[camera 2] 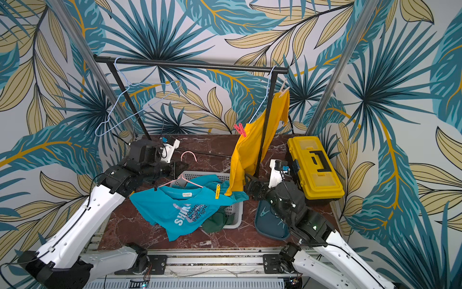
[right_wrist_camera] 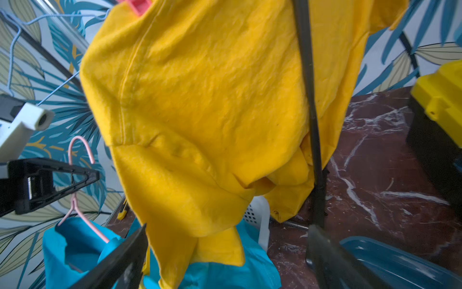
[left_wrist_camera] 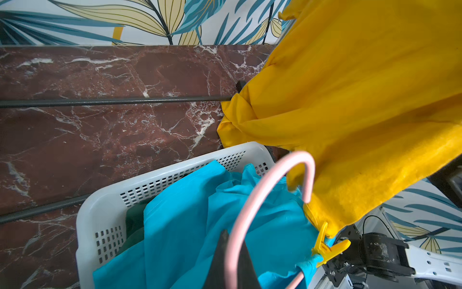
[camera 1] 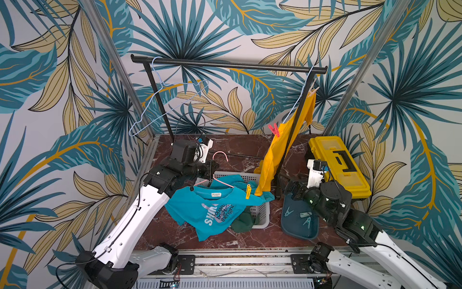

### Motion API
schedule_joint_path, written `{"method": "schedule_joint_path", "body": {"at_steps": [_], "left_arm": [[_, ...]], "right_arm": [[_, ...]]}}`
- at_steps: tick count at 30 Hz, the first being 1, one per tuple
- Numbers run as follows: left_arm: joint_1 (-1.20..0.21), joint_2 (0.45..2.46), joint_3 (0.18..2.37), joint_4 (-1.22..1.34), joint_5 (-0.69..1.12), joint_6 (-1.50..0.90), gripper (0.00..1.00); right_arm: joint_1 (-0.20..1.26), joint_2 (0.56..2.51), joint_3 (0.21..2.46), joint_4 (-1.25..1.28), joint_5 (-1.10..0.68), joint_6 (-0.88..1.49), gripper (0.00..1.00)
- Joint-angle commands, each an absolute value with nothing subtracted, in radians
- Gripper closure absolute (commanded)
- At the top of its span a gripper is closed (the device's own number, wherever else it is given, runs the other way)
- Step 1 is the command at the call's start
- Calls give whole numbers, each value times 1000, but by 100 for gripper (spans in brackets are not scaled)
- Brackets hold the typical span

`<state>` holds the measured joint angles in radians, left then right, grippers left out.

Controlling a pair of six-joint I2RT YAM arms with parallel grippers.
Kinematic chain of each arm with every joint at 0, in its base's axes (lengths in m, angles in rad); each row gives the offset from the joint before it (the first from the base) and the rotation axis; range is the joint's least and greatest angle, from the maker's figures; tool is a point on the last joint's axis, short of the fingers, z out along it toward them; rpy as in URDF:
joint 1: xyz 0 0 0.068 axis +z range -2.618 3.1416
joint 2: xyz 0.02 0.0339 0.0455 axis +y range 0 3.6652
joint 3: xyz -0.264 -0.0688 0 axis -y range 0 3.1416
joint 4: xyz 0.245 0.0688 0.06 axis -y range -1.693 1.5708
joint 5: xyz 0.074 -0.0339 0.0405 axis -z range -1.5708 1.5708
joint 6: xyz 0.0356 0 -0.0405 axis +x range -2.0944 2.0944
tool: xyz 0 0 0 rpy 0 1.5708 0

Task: Remove the clothespins securing t-shirts to the hanger
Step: Pick up the hanger from the basket.

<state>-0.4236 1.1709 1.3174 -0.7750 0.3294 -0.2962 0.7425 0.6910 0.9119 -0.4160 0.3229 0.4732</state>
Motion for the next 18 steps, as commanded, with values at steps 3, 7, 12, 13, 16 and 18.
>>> {"method": "schedule_joint_path", "body": {"at_steps": [3,7,12,13,16,18], "left_arm": [[-420,1139,1294,-773,381,-196,100],[-420,1120,1303,-773,440,-100,100],[-420,1074,1296,-774,469,-27,100],[-419,1068,1296,-774,463,-20,100],[-420,1058,1301,-773,438,-19,100],[-420,1053,1307,-773,450,-17,100]], "right_arm": [[746,689,906,-373,81,427,0],[746,666,893,-376,-1,399,0],[746,632,862,-362,-41,355,1],[746,631,863,-364,-47,347,1],[746,633,868,-365,-106,311,0],[746,639,870,-367,-138,278,0]]}}
